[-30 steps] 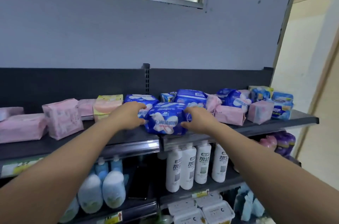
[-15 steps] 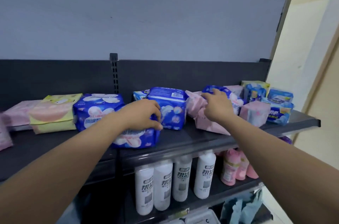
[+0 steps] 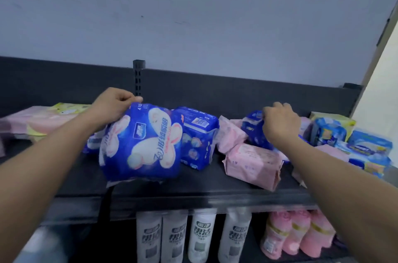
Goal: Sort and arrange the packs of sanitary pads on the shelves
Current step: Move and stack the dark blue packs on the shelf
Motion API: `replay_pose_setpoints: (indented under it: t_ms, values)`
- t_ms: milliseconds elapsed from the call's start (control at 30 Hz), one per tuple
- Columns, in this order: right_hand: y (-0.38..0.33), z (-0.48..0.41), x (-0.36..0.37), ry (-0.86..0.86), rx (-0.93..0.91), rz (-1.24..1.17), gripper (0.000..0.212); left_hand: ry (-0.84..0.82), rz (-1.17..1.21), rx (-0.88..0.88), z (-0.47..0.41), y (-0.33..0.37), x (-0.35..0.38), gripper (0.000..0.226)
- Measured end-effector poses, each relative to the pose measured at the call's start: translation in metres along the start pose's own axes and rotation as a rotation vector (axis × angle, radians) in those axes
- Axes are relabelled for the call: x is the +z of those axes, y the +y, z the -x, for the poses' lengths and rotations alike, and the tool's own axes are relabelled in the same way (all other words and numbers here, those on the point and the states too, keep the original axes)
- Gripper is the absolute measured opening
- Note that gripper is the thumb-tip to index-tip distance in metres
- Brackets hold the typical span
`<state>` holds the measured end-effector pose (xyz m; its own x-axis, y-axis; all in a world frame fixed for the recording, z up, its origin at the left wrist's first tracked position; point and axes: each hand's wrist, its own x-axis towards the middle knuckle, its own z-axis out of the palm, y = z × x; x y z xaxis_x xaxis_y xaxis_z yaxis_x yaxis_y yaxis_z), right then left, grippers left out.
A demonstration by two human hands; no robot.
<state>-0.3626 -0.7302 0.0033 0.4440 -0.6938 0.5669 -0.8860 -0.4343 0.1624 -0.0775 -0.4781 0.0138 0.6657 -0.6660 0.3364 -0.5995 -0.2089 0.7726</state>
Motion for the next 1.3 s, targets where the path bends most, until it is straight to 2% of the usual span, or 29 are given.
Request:
replay_pose_setpoints:
  t_ms: [100, 167, 200, 267, 333, 400, 467, 500, 533, 600, 633, 700, 767, 833, 900, 967, 1067, 1167, 1300]
  values:
    - [-0.004, -0.018, -0.009, 0.287, 0.026, -0.175, 0.021, 0.065, -0.182, -0.096, -0.005, -0.03, -0.005, 0.034]
    - [-0.018, -0.025, -0.016, 0.41, -0.107, -0.235, 0.019, 0.094, -0.308, -0.119, -0.011, -0.051, -0.014, 0.021]
    - [-0.028, -0.027, -0.02, 0.443, -0.211, -0.23, 0.019, 0.097, -0.365, -0.134, -0.015, -0.059, -0.018, 0.023]
    - [-0.05, -0.028, -0.027, 0.385, -0.432, -0.201, 0.021, 0.067, -0.483, -0.144, -0.021, -0.071, -0.025, 0.028]
    - [-0.075, -0.024, -0.036, 0.208, -0.637, -0.128, 0.029, 0.006, -0.646, -0.15, -0.024, -0.077, -0.025, 0.03]
    - [-0.098, -0.019, -0.045, 0.073, -0.766, -0.005, 0.04, -0.077, -0.864, -0.105, -0.023, -0.078, -0.021, 0.023]
    - [-0.117, -0.015, -0.05, 0.015, -0.846, 0.094, 0.037, -0.096, -0.996, -0.014, -0.023, -0.081, -0.018, 0.009]
    - [-0.124, -0.015, -0.05, 0.005, -0.865, 0.136, 0.033, -0.11, -1.029, 0.026, -0.024, -0.084, -0.019, 0.014]
    - [-0.129, -0.016, -0.048, -0.014, -0.868, 0.17, 0.03, -0.125, -1.042, 0.049, -0.025, -0.085, -0.019, 0.019]
    - [-0.135, -0.018, -0.047, -0.082, -0.841, 0.193, 0.027, -0.105, -0.985, 0.056, -0.023, -0.083, -0.022, 0.015]
    - [-0.137, -0.019, -0.049, -0.122, -0.816, 0.184, 0.025, -0.098, -0.866, 0.04, -0.02, -0.076, -0.025, 0.024]
    - [-0.139, -0.019, -0.052, -0.155, -0.786, 0.178, 0.018, -0.124, -0.565, -0.109, -0.018, -0.064, -0.031, 0.051]
    - [-0.14, -0.018, -0.052, -0.111, -0.772, 0.17, 0.017, -0.266, -0.435, -0.2, -0.018, -0.057, -0.037, 0.067]
    - [-0.139, -0.015, -0.049, -0.056, -0.76, 0.158, 0.019, -0.431, -0.468, -0.231, -0.014, -0.058, -0.039, 0.064]
    - [-0.137, -0.012, -0.045, -0.012, -0.754, 0.132, 0.02, -0.475, -0.463, -0.238, -0.012, -0.061, -0.04, 0.055]
    - [-0.135, -0.007, -0.042, 0.009, -0.743, 0.074, 0.021, -0.43, -0.459, -0.199, -0.019, -0.067, -0.039, 0.042]
    - [-0.132, 0.003, -0.04, 0.055, -0.702, 0.0, 0.023, -0.336, -0.602, -0.107, -0.027, -0.072, -0.035, 0.039]
    - [-0.132, 0.011, -0.041, 0.085, -0.658, -0.033, 0.022, -0.181, -0.719, -0.06, -0.028, -0.074, -0.033, 0.035]
    - [-0.133, 0.017, -0.044, 0.09, -0.618, -0.066, 0.017, -0.019, -0.838, -0.019, -0.019, -0.06, -0.026, 0.016]
